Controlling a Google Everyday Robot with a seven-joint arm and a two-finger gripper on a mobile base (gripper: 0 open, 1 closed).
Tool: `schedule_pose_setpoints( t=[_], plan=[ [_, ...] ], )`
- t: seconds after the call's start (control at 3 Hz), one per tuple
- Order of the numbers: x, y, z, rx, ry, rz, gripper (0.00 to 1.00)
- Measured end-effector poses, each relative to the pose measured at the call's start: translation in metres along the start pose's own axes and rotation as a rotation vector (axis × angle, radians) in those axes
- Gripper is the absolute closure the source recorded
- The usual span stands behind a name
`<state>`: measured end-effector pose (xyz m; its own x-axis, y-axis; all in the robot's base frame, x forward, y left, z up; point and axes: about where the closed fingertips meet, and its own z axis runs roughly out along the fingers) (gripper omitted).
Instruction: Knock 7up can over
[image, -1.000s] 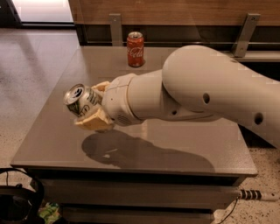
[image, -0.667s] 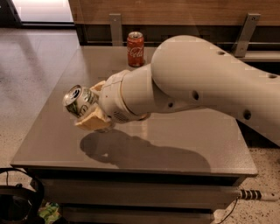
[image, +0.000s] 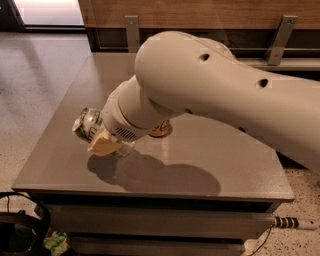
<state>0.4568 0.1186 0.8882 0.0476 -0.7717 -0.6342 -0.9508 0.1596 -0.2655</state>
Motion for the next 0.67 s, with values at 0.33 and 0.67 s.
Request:
schedule_pose_setpoints(
  t=[0.33, 0.67],
  plan=[
    [0.011, 0.005, 0.013, -0.014, 0.093, 0.009, 1.0],
    [0.019, 0.009, 0.027, -0.024, 0.149, 0.016, 1.0]
  ],
)
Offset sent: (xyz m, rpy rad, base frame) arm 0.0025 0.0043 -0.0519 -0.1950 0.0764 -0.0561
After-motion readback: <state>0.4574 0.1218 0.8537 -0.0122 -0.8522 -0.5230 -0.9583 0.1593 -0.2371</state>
